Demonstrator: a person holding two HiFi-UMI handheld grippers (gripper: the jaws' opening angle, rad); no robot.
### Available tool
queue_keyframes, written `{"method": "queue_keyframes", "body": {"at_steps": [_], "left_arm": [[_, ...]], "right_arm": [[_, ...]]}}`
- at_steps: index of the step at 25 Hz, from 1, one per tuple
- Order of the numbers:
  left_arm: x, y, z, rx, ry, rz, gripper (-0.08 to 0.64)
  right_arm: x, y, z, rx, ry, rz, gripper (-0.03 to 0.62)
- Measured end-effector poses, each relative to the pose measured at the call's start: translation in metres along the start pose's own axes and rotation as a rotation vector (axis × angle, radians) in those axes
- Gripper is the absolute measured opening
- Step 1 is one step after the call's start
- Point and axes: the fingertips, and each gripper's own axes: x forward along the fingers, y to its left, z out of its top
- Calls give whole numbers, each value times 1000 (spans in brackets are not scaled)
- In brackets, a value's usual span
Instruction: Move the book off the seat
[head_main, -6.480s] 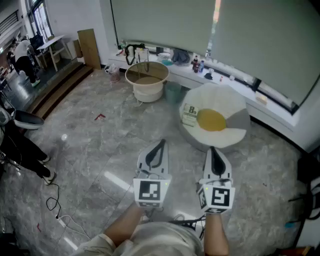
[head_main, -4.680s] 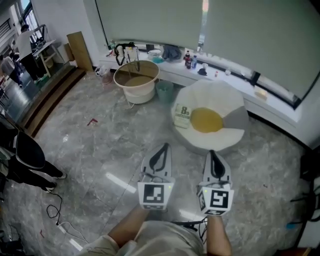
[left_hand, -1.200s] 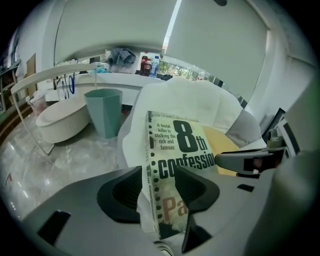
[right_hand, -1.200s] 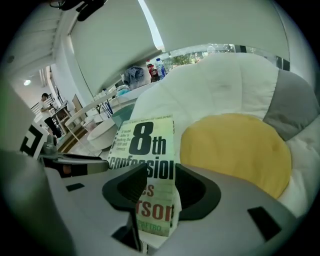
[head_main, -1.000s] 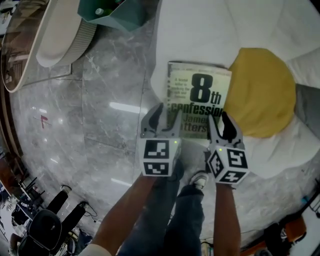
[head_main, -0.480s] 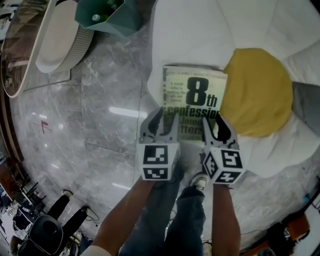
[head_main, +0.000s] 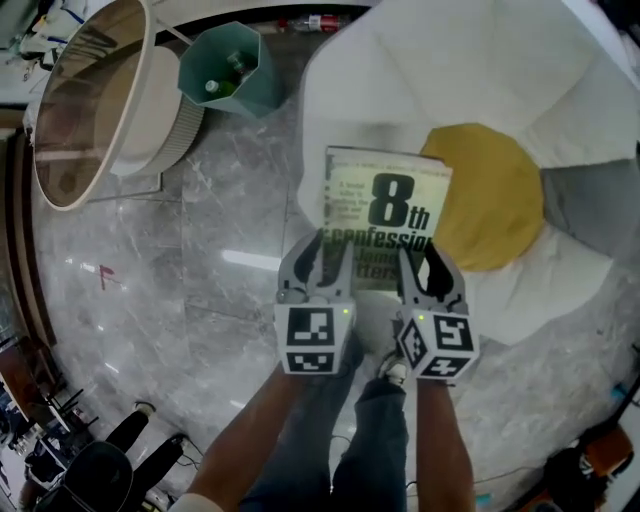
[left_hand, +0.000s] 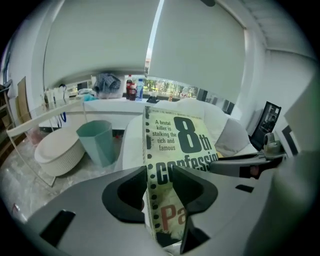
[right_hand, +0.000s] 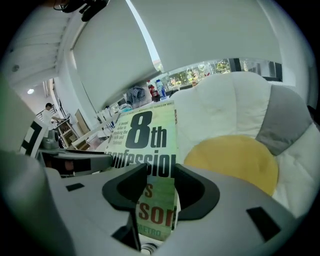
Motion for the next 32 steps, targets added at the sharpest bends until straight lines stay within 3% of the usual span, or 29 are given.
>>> {"method": "queue_keyframes", "body": {"at_steps": [8, 21, 28, 32], "left_arm": [[-94, -44, 142, 66, -147, -15, 166], [-306, -154, 367, 174, -482, -102, 166], [-390, -218, 429, 254, -637, -217, 166], [-414, -284, 449, 313, -690, -346, 166]], "right_arm": [[-109, 18, 133, -21, -169, -28, 166], [-361, 52, 345, -134, -500, -131, 166], [-477, 54, 395, -161, -665, -262, 166], [-544, 22, 400, -136, -739, -397, 166]]}}
